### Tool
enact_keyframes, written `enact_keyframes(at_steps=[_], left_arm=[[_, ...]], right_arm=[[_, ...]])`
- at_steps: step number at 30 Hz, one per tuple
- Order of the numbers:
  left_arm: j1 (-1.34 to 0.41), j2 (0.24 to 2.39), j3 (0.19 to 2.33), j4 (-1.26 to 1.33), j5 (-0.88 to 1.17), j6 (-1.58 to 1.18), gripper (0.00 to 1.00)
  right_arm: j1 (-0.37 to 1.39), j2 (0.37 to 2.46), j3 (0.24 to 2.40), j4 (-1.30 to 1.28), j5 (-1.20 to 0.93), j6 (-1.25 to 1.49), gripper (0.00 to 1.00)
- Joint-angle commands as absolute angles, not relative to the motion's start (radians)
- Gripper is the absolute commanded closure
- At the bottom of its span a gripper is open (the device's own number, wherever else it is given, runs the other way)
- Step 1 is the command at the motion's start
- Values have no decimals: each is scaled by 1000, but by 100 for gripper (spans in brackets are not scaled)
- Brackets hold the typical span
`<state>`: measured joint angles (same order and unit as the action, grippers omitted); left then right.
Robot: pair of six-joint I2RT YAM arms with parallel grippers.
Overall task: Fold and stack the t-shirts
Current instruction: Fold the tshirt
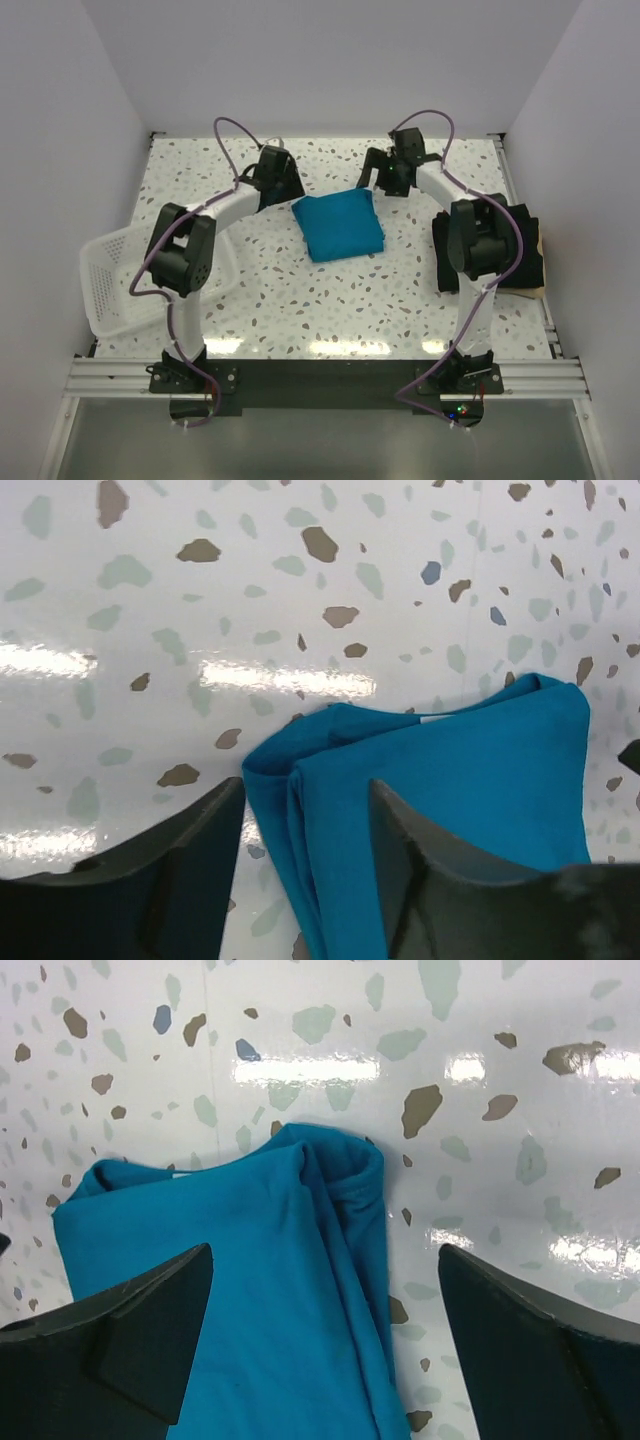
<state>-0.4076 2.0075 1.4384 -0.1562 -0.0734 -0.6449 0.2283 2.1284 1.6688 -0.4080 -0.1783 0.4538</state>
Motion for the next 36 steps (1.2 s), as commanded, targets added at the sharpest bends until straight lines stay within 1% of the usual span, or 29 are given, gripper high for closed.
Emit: enact_keyframes(at_steps=[1, 2, 4, 5, 7, 13, 19, 24, 27, 30, 31, 33, 35, 36], left_arm=[[-388, 1914, 1413, -173, -172, -661, 40], [-388, 1908, 1408, -161, -161, -657, 36], [-390, 1901, 1398, -160, -123, -644, 31], [-388, 1895, 1391, -155, -104, -643, 27], [-387, 1888, 1368, -146, -33, -631, 24], [-385, 1888, 1287, -81, 142, -615, 22], [-376, 1959, 1287, -103, 213, -617, 22], [-373, 1997, 1279, -95, 242, -604, 30], [-371, 2022, 1282, -106, 261, -601, 36], [-368, 2036, 1284, -118, 264, -592, 47], [-365, 2037, 1281, -123, 265, -591, 53], [-362, 2040, 1273, -126, 270, -586, 58], [-357, 2042, 1261, -123, 273, -583, 66], [-354, 2042, 1258, -117, 281, -578, 72]], right_arm=[[224, 2106, 1714, -442, -239, 367, 1], [221, 2085, 1706, -445, -239, 354, 1], [213, 2062, 1662, -436, -253, 330, 1], [209, 2053, 1648, -434, -265, 324, 1], [196, 2036, 1609, -433, -320, 310, 1], [184, 2000, 1522, -448, -391, 282, 1], [169, 1962, 1405, -408, -437, 291, 1], [156, 1947, 1332, -374, -469, 302, 1], [146, 1950, 1313, -344, -491, 313, 1], [140, 1973, 1313, -336, -514, 316, 2], [138, 1979, 1315, -327, -525, 316, 2], [138, 2003, 1324, -324, -554, 318, 3], [135, 2023, 1331, -321, -572, 318, 5], [137, 2043, 1338, -316, -593, 318, 5]])
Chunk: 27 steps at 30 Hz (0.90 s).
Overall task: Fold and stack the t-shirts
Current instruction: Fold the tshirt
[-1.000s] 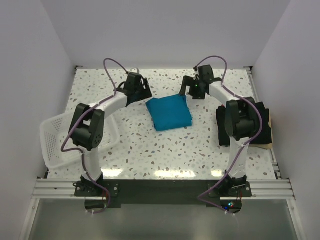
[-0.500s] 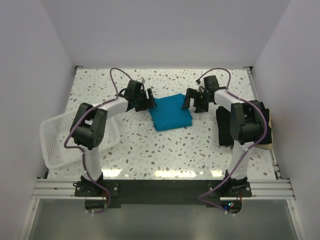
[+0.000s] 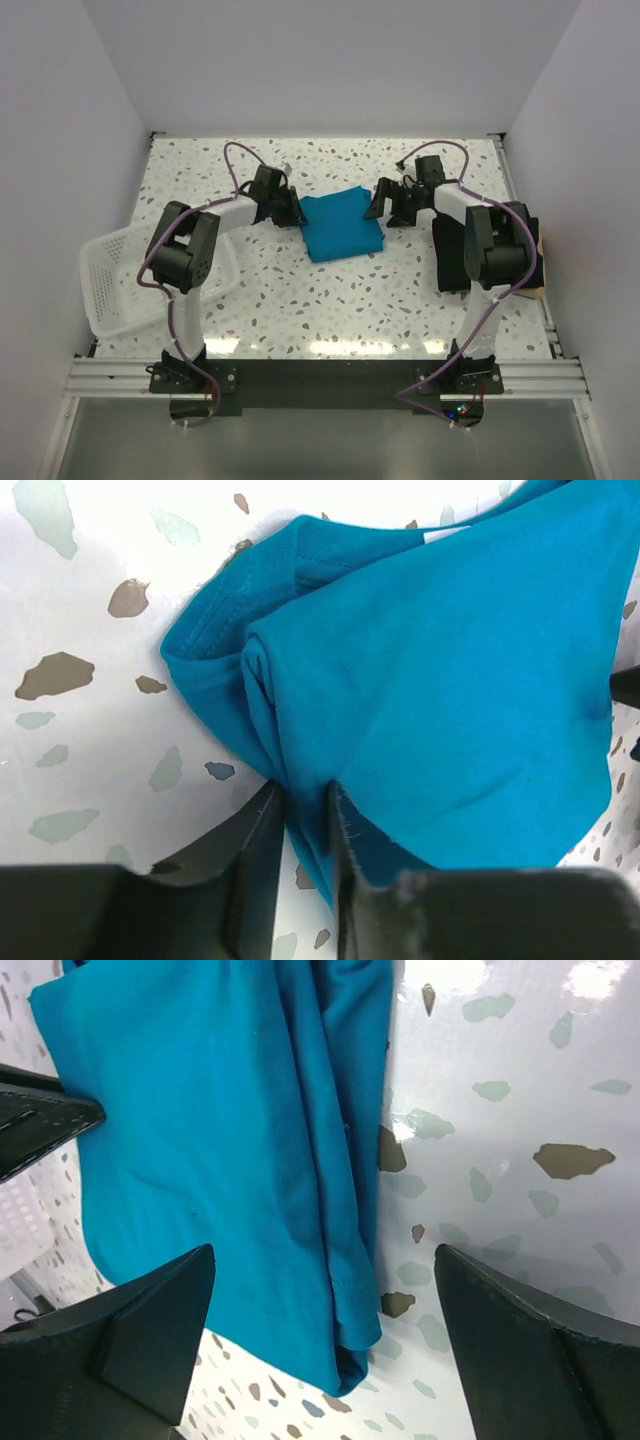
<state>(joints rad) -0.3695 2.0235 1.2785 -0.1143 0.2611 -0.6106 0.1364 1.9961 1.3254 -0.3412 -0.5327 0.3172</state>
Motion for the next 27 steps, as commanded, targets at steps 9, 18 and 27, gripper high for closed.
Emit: enact_keyframes(at_steps=[9, 18, 27], left_arm=[[-341, 2056, 1209, -41, 356, -548, 85], [-337, 2074, 1201, -15, 390, -540, 85], [-339, 2088, 1204, 18, 411, -552, 85]], right_arm=[[137, 2125, 1342, -269, -641, 347, 9], [153, 2189, 1358, -287, -644, 327, 14], [186, 2207, 1313, -255, -666, 339, 24]])
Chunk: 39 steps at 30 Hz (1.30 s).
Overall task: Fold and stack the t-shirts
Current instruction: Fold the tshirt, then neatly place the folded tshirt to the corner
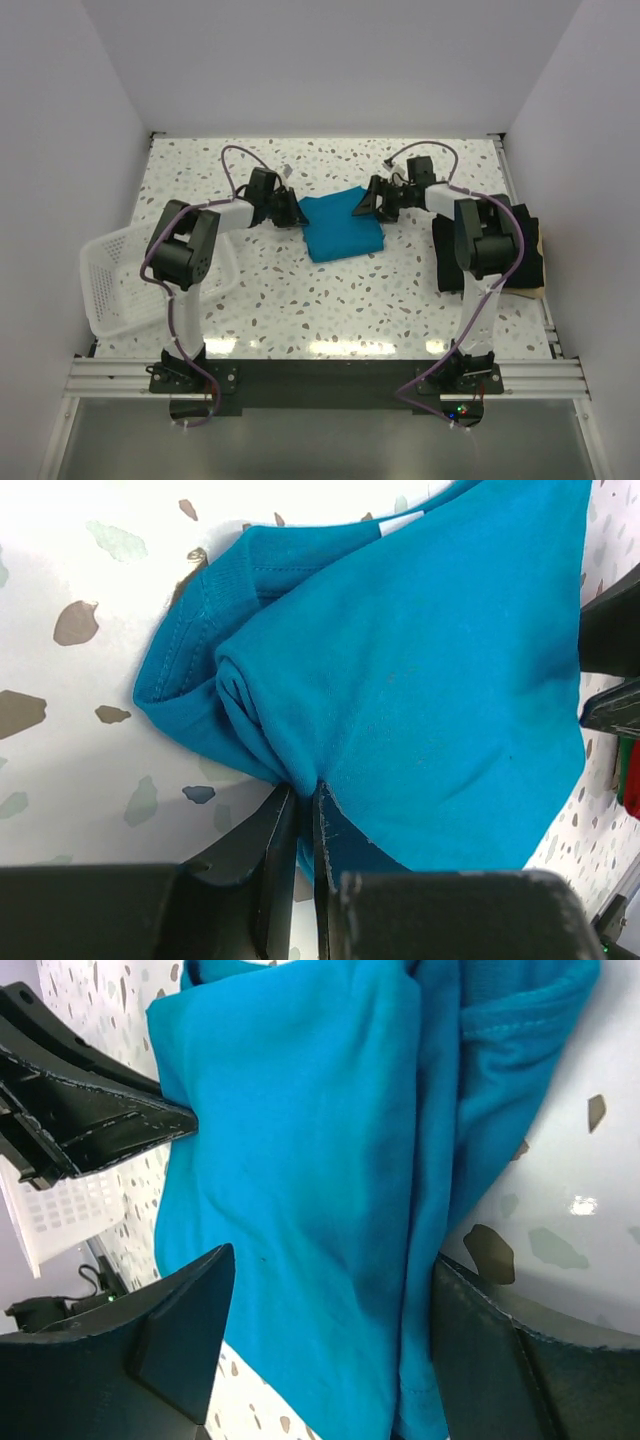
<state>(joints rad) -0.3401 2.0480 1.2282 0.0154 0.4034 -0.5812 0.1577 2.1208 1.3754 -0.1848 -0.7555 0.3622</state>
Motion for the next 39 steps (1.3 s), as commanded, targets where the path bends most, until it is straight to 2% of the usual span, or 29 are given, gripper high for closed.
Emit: enact_keyframes(at_steps=[1, 4, 8, 10, 12, 13, 16, 19, 26, 39], left_arm=[[-339, 2091, 1204, 18, 411, -552, 85], [-337, 2094, 1204, 23, 414, -558, 85], [-337, 2098, 1203, 29, 420, -561, 85], [-339, 2100, 1201, 31, 425, -563, 85], [-339, 2095, 1200, 31, 426, -560, 83], [-339, 2092, 1198, 31, 423, -560, 81], [-341, 2076, 1195, 23, 413, -555, 66], [-341, 2045, 1193, 6, 388, -542, 50], [-337, 1936, 1186, -72, 305, -519, 33], [-337, 1735, 1056, -78, 334, -511, 31]], right_arm=[[187, 2207, 1312, -255, -664, 339, 25], [198, 2207, 1304, -245, -669, 345, 37], [210, 2206, 1299, -227, -670, 362, 58], [215, 2198, 1298, -221, -673, 370, 64], [216, 2191, 1298, -221, -669, 377, 76], [215, 2174, 1298, -224, -663, 380, 81], [218, 2132, 1305, -270, -602, 358, 100], [230, 2065, 1334, -385, -480, 296, 100], [284, 1957, 1434, -731, -122, 176, 100], [460, 1876, 1457, -960, 376, 270, 100]])
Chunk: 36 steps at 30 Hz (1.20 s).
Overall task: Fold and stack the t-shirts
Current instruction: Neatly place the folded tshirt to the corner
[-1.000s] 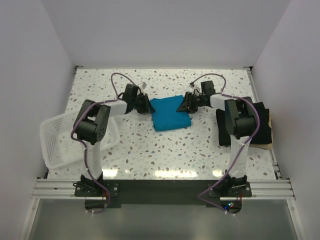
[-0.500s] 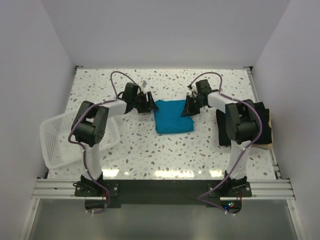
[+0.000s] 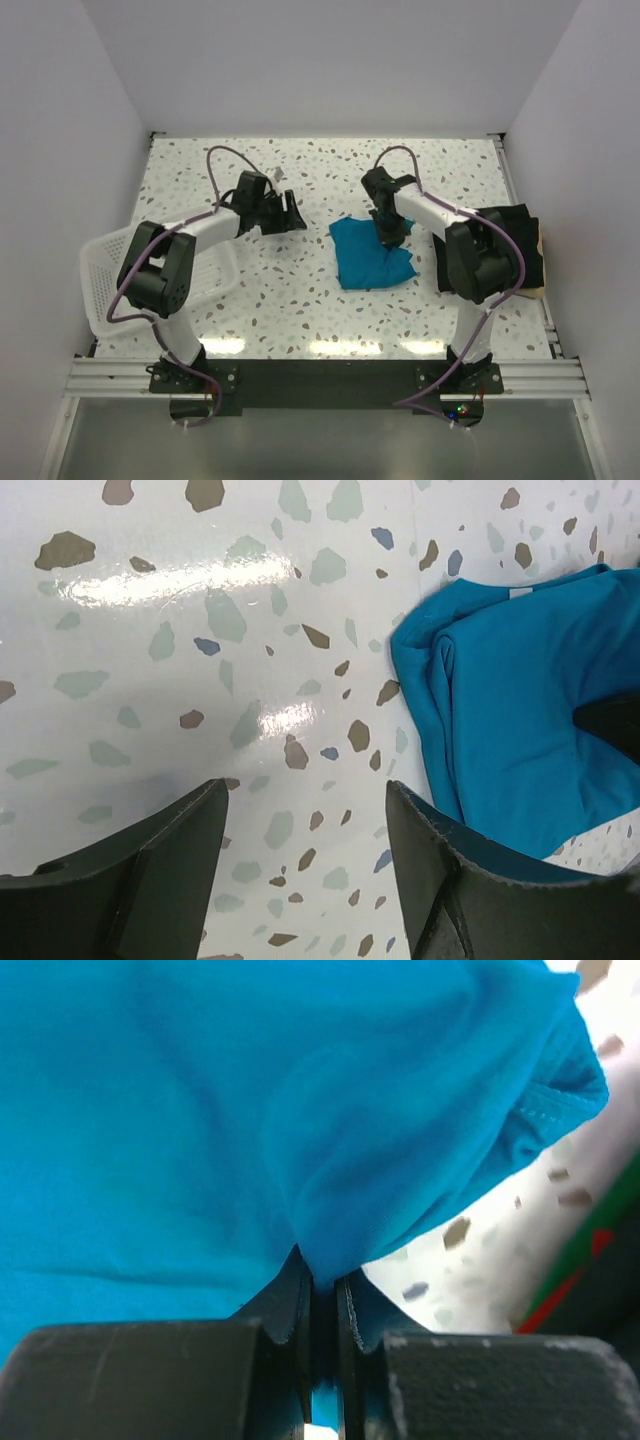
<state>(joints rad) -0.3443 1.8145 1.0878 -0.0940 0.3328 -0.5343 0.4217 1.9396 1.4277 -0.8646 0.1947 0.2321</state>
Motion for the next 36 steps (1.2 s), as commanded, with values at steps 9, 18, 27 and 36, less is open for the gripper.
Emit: enact_keyframes(at_steps=[9, 18, 27, 36], left_arm=[[-337, 1657, 951, -40, 344, -538, 30], [-337, 1611, 904, -15, 351, -564, 30], [-337, 1563, 853, -15, 345, -574, 30], [-337, 1551, 822, 41, 357, -587, 30]], right_arm=[[558, 1844, 1420, -1048, 593, 340, 100], [586, 1799, 1405, -1091, 678, 359, 100], [597, 1735, 1466, -1173, 681, 325, 100], [594, 1617, 1520, -1298, 750, 261, 100]])
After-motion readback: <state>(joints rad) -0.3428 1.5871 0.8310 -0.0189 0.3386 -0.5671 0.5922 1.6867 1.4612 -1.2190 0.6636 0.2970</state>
